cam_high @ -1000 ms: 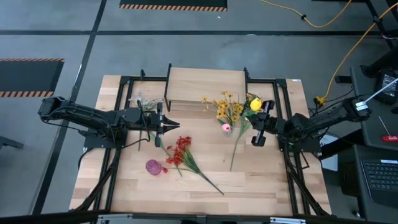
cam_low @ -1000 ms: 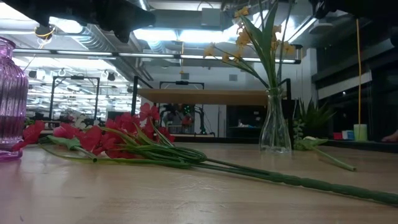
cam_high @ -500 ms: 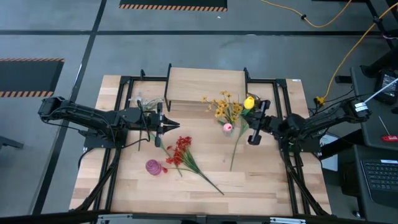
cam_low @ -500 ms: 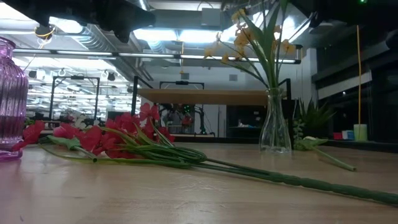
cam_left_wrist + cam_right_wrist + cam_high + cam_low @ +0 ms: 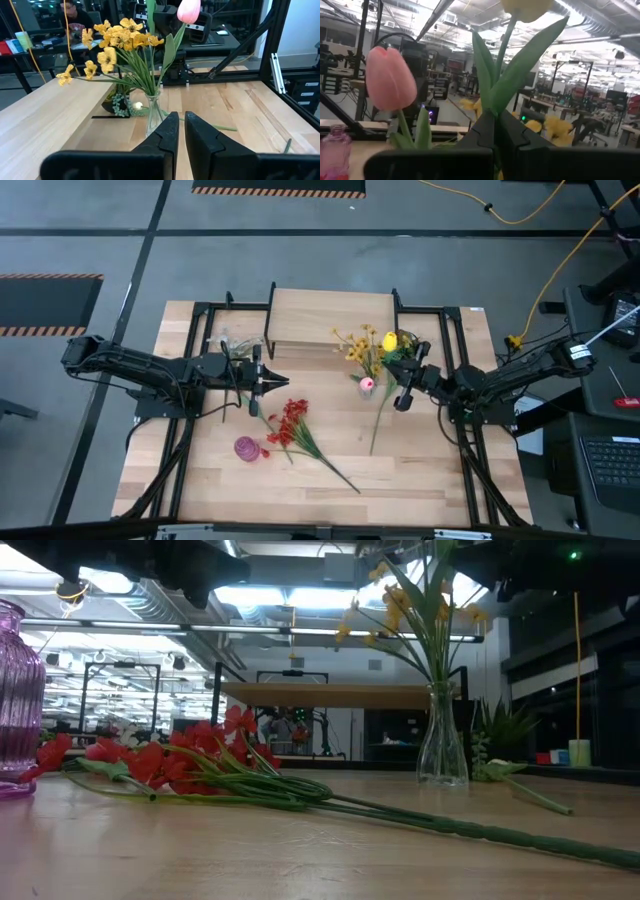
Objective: Pick and place flowers into a vace then onto a shelf
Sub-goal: Put the yellow flower into the transparent vase
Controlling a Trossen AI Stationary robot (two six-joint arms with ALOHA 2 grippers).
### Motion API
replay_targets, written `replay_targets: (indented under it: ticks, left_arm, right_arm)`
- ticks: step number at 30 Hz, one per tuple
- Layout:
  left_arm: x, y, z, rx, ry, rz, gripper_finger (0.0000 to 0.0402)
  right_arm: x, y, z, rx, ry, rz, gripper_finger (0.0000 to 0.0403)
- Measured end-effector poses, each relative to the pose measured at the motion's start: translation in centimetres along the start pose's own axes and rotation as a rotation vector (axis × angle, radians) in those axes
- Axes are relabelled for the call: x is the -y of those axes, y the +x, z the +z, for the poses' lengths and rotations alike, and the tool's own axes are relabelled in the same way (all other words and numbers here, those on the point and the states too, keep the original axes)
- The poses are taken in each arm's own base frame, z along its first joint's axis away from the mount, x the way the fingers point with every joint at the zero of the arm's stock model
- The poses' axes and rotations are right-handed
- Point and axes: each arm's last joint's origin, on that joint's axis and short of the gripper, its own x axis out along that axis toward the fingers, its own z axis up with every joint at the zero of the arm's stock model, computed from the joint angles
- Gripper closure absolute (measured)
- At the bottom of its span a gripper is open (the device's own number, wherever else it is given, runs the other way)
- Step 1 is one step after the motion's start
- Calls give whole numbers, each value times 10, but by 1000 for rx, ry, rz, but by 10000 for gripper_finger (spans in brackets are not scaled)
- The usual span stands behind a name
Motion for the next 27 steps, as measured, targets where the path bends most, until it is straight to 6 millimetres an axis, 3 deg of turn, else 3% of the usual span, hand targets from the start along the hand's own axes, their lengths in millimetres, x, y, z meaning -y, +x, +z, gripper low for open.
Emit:
replay_targets:
  ticks: [27]
  left_arm:
    - [0,0,0,0,0,0,375]
  right_arm:
    - [-7,-3,-23,-212,-40,69,400]
